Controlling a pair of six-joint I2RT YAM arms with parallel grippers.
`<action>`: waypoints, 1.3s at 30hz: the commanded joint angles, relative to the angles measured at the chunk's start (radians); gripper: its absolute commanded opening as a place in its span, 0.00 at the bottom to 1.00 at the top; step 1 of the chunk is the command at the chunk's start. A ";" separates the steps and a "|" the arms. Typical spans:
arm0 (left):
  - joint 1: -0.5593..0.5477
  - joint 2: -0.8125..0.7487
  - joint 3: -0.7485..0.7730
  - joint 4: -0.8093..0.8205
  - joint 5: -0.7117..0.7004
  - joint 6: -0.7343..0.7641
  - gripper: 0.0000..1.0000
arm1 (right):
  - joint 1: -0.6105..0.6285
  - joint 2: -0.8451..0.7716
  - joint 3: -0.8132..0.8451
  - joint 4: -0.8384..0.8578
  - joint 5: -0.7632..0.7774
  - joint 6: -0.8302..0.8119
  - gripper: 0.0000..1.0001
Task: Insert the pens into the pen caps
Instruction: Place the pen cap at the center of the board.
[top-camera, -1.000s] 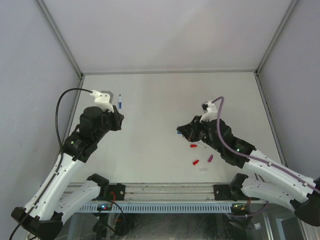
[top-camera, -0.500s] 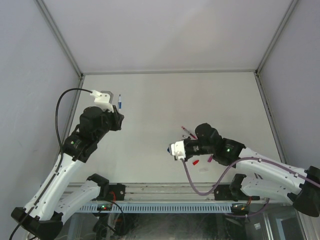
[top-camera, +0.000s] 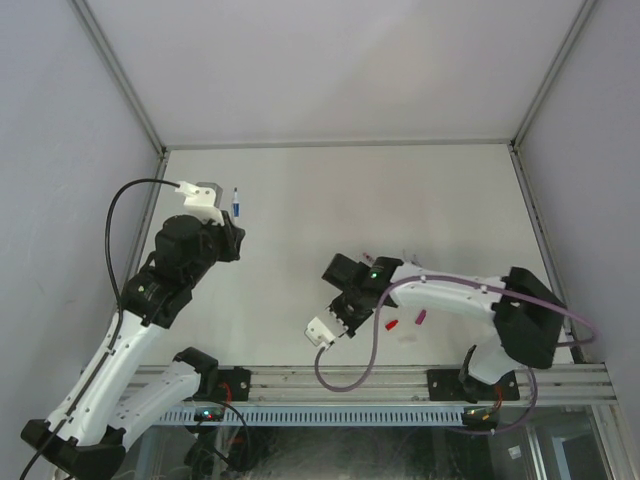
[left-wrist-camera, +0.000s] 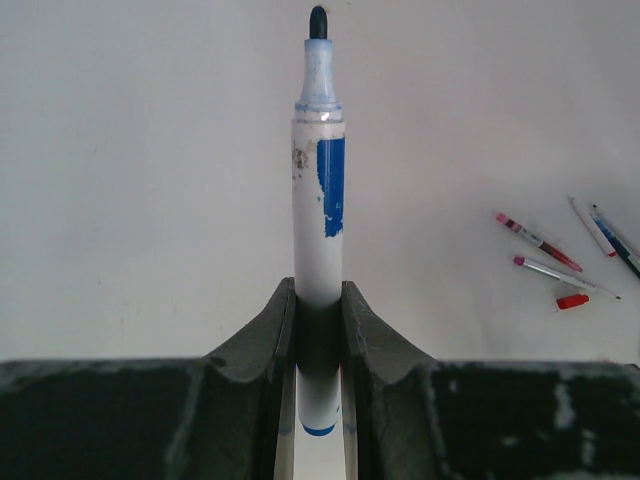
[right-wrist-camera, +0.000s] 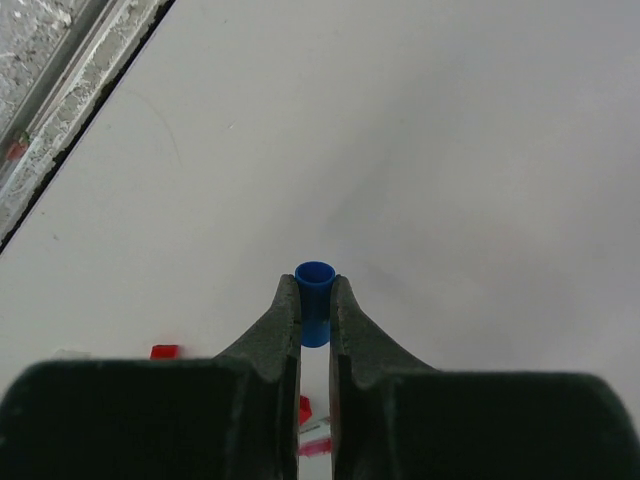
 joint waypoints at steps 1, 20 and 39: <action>0.006 -0.010 -0.010 0.033 -0.003 -0.009 0.00 | 0.004 0.115 0.070 -0.089 0.004 -0.053 0.00; 0.006 0.000 -0.008 0.028 0.001 -0.008 0.00 | -0.003 0.309 0.147 -0.089 0.001 -0.058 0.15; 0.010 -0.001 -0.006 0.021 -0.023 -0.009 0.00 | -0.014 0.020 0.002 0.161 -0.071 0.129 0.45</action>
